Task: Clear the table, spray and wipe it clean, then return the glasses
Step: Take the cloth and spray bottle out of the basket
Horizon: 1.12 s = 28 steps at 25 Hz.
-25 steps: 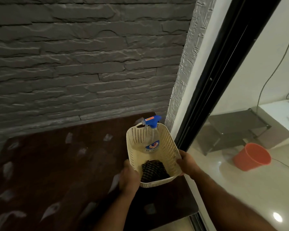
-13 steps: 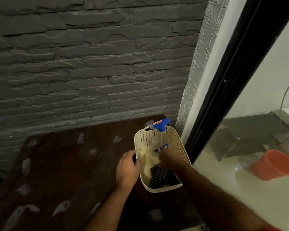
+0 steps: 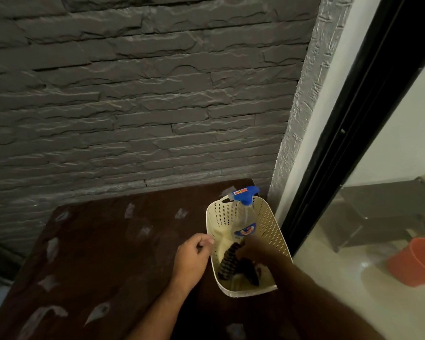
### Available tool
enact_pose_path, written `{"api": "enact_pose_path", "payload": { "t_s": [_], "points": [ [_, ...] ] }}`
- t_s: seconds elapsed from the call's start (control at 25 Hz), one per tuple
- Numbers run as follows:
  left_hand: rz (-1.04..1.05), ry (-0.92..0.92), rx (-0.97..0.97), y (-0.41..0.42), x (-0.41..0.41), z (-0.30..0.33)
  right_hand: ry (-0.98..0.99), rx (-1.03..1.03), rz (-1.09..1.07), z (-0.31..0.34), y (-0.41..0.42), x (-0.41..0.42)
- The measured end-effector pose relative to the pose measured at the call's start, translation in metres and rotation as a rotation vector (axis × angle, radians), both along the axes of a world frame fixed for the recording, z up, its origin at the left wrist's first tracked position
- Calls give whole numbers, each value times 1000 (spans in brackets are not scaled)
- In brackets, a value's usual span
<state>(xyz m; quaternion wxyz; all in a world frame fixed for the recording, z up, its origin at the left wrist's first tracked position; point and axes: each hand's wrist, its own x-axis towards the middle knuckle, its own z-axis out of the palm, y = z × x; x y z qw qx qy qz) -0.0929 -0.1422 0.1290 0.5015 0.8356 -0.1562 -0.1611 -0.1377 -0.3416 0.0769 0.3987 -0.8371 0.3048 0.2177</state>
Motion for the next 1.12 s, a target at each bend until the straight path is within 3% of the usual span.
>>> {"api": "enact_pose_path", "payload": {
  "t_s": [0.12,0.2,0.28,0.36,0.44,0.56,0.68,0.76,0.84,1.0,1.12],
  "points": [
    [92,193,-103,-6,-7,7,-239,376,-189,69,5,-6],
    [113,323,-186,-10,-11,10,-401,466,-241,100,16,-13],
    [65,609,-377,-13,-14,17,-506,513,-263,113,34,-18],
    [49,869,-567,-14,-17,27,-525,645,-218,119,56,-22],
    [87,979,-633,-11,-18,33,-483,758,-101,123,65,-25],
    [159,981,-663,-2,-12,35,-532,595,-132,121,45,-21],
    [265,961,-700,2,6,45,-685,114,-540,102,13,-10],
    [254,948,-698,3,16,56,-648,-116,-688,86,-6,-3],
    [247,934,-695,3,24,62,-590,-157,-628,70,-21,7],
    [253,911,-717,11,31,63,-533,28,-374,48,-32,28],
    [286,893,-735,22,35,63,-535,-45,-309,40,-31,31]
  ]
}}
